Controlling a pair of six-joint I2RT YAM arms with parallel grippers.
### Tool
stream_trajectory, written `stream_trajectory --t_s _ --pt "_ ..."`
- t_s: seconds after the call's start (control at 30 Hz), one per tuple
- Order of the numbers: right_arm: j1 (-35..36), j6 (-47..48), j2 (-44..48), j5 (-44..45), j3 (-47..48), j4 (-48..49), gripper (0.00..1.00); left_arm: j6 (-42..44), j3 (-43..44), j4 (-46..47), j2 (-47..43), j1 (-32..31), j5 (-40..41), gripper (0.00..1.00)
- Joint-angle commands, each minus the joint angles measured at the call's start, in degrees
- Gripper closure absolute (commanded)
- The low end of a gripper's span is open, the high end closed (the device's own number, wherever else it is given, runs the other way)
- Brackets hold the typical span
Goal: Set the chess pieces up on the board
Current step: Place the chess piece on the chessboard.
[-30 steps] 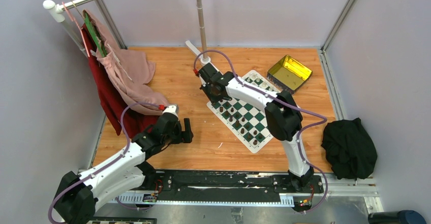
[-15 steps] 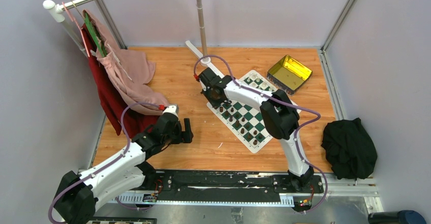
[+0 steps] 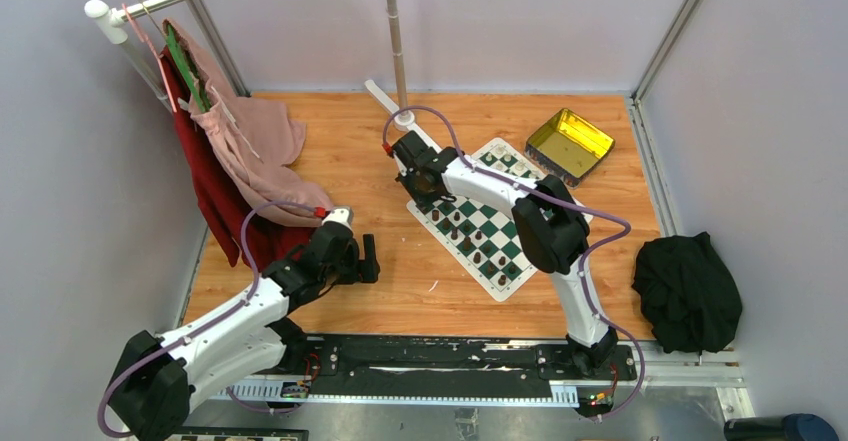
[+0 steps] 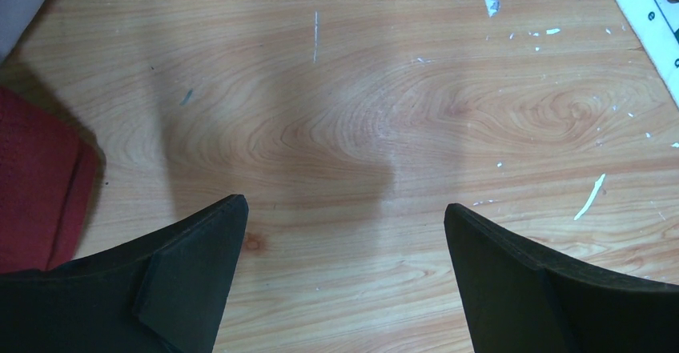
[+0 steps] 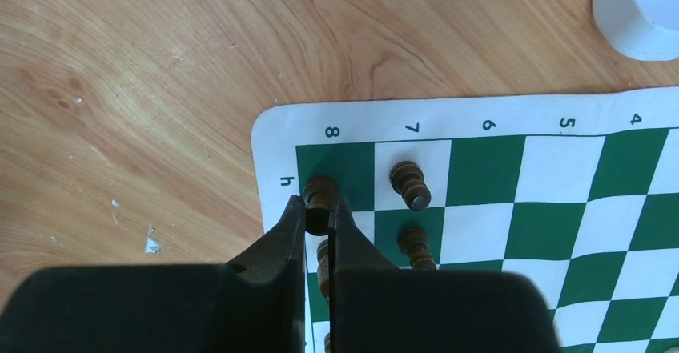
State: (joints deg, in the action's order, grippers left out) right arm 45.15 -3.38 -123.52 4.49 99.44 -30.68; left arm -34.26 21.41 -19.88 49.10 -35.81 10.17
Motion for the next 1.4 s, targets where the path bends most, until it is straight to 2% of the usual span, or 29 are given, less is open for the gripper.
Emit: stream_trajectory --t_s 0.0,0.27,0.5,0.8,0.9,1.0,1.1,1.37 --pt "-1.1 0.7 -0.8 0.2 -0.2 0.0 1.00 1.1 0.3 -0.2 0.9 -0.2 0.1 0.00" --pt "-1.3 0.7 -1.1 -0.7 -0.7 0.1 1.00 1.5 0.7 0.1 1.6 -0.2 0.1 0.00" --pt "-1.4 0.8 -0.8 -1.7 -1.5 0.0 0.92 1.5 0.6 0.7 2.0 -0.2 0.0 0.00" --pt "-1.3 1.0 -0.6 -2.2 -1.6 -0.4 0.90 1.4 0.6 2.1 3.2 -0.2 -0.5 0.00" --pt "-1.2 1.0 -0.6 -2.4 -1.8 -0.5 0.85 1.2 0.6 2.4 3.5 -0.2 -0.6 0.00" --pt "-1.2 1.1 -0.4 -2.7 -1.6 -0.6 0.73 1.2 0.5 2.6 3.8 -0.2 -0.7 0.00" --pt "-1.3 1.4 -0.3 -2.9 -1.4 -0.5 0.67 1.1 0.3 2.8 3.8 -0.2 -0.8 0.00" --pt "-1.2 2.0 0.1 -3.3 1.3 -1.7 0.64 0.9 0.6 3.3 3.8 -0.2 -0.8 0.00"
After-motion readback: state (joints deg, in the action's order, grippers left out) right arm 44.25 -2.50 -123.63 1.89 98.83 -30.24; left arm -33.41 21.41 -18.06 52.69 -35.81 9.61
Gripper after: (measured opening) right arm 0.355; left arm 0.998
